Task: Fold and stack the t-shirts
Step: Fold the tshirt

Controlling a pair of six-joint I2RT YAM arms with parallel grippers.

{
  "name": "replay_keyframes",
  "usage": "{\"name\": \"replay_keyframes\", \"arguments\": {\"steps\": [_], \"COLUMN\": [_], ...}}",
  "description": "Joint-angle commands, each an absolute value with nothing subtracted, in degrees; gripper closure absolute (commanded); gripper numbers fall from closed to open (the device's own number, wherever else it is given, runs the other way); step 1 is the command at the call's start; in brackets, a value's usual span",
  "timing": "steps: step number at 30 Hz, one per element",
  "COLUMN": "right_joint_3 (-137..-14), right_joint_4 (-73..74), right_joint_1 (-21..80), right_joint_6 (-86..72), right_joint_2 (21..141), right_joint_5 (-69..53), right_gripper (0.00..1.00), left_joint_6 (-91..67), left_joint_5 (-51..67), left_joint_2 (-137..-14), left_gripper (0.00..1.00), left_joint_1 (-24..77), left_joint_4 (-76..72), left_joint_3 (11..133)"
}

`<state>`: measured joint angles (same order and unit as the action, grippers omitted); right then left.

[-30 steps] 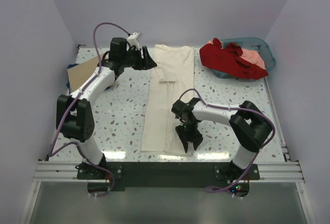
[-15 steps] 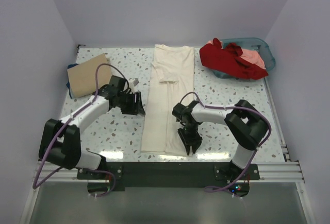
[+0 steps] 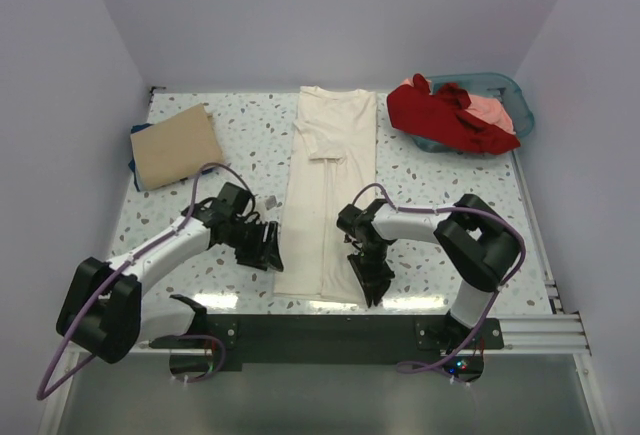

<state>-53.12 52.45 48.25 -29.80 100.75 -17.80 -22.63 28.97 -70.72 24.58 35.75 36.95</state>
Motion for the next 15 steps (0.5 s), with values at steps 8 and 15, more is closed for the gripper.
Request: {"name": "replay_keyframes", "arguments": {"steps": [8, 15], "right_joint_3": [-52.6, -52.4], "right_joint_4": [50.6, 50.5], "right_joint_1": [48.2, 48.2], "right_joint_6": [-29.8, -30.1], "right_joint_2": [100.2, 99.8], "right_joint_5": [-17.3, -17.1], "right_gripper": [0.82, 0.82], "left_joint_6": [-28.4, -28.8], "left_joint_5": [28.7, 26.8], "left_joint_2": [-70.0, -71.4], "left_gripper": [0.44, 0.47], "left_joint_1": [28.4, 28.7], "left_joint_4": [36.5, 33.8], "left_joint_3": [32.0, 31.0]}}
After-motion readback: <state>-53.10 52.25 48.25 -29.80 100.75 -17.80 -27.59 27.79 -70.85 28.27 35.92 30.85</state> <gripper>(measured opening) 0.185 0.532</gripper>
